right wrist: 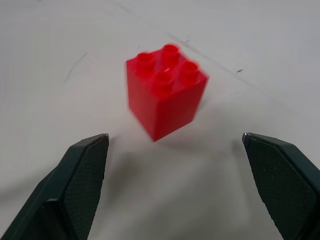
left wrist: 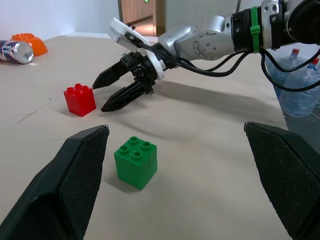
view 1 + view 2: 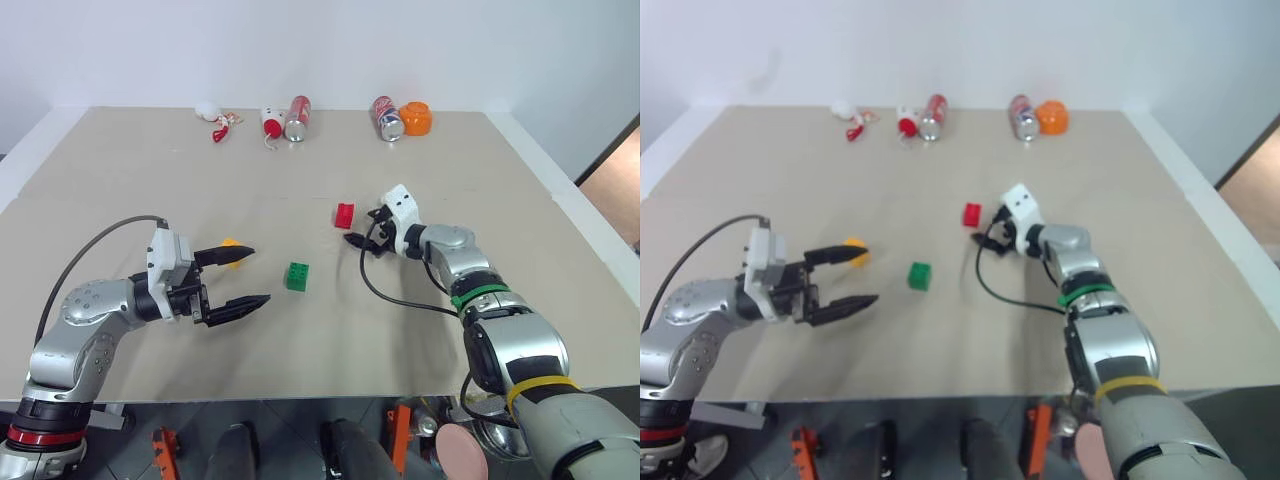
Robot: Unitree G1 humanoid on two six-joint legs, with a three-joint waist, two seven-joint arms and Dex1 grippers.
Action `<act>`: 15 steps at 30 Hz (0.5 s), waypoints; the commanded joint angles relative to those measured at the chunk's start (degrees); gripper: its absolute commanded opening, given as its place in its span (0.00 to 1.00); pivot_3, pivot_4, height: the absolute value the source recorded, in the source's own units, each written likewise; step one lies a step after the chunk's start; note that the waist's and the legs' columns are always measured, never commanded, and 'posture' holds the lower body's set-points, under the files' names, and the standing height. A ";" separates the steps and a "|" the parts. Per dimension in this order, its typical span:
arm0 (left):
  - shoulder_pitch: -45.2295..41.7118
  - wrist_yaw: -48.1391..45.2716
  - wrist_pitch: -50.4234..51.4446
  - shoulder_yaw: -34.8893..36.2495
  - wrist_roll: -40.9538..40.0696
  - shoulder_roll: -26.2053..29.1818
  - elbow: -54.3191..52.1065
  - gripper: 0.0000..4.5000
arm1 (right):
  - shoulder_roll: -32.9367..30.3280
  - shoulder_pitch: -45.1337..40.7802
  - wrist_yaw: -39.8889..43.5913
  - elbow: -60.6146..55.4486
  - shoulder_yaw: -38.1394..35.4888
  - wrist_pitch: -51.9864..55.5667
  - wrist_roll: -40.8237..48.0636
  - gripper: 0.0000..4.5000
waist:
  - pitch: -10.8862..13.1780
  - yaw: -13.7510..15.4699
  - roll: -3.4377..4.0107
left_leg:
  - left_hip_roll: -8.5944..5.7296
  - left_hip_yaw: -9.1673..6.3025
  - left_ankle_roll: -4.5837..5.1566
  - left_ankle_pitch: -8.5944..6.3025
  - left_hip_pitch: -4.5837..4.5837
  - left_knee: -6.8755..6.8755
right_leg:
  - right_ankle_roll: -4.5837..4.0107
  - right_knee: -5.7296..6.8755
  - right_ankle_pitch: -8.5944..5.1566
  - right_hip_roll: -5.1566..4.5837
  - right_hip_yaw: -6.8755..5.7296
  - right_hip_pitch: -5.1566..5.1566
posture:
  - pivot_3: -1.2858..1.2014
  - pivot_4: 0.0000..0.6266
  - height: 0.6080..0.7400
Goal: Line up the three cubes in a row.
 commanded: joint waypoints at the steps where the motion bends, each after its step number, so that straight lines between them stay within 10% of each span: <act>1: -0.01 0.42 -0.39 0.20 -0.52 -0.41 -2.34 1.00 | 0.19 -2.62 -1.89 0.76 -1.70 -0.66 -0.24 0.98 | 0.00 0.00 0.00 | 0.00 0.00 0.00 0.00 0.00 0.00 | 0.00 0.00 0.00 0.00 0.00 0.00 | 0.52 0.24 1.00; 15: 0.24 1.23 -0.21 0.64 -0.93 -1.15 -2.54 1.00 | 2.42 -4.31 -3.29 2.17 -1.64 -0.72 -1.49 0.98 | 0.00 0.00 0.00 | 0.00 0.00 0.00 0.00 0.00 0.00 | 0.01 0.01 0.01 0.02 0.02 -0.01 | 0.52 0.24 1.00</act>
